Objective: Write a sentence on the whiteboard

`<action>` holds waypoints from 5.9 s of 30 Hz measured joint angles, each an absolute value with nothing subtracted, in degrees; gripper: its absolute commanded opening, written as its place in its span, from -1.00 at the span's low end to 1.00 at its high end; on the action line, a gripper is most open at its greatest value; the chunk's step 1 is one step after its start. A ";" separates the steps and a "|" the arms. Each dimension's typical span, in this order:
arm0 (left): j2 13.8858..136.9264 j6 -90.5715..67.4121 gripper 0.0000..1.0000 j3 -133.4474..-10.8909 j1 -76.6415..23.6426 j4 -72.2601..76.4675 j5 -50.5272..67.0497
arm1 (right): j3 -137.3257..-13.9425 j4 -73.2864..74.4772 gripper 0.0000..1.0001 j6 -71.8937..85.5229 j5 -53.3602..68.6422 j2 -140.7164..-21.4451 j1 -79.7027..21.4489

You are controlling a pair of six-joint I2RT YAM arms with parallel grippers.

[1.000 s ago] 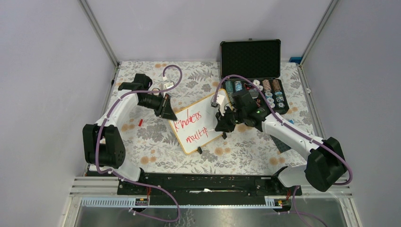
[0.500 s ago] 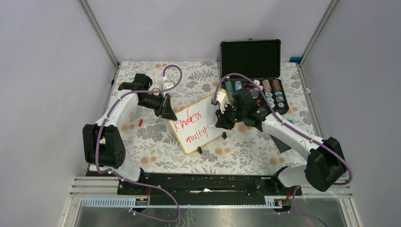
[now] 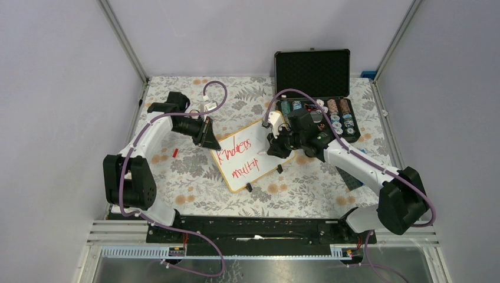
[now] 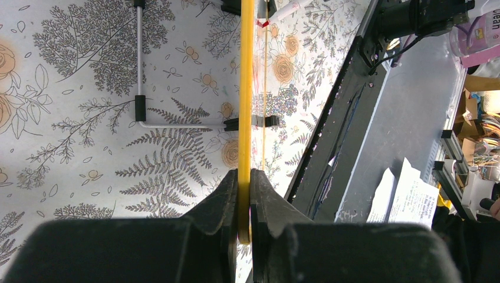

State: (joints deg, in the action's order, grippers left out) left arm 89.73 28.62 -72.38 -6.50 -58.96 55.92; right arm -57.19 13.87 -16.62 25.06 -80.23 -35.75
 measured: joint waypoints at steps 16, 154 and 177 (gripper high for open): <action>89.73 28.62 -1.00 -72.38 -6.52 -58.92 55.92 | -53.34 13.91 -1.00 -16.93 26.65 -80.20 -35.73; 89.73 28.64 -1.00 -72.40 -7.18 -58.41 55.90 | -57.01 20.27 -1.00 -20.84 24.88 -78.35 -33.26; 89.73 28.64 -1.00 -72.40 -7.18 -58.35 55.83 | -56.71 20.21 -1.00 -21.67 24.62 -80.09 -31.99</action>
State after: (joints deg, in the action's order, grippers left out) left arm 89.73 28.64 -72.40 -7.18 -58.35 55.83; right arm -56.71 20.21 -21.67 24.62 -80.09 -31.99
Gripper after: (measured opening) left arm 0.094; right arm 0.164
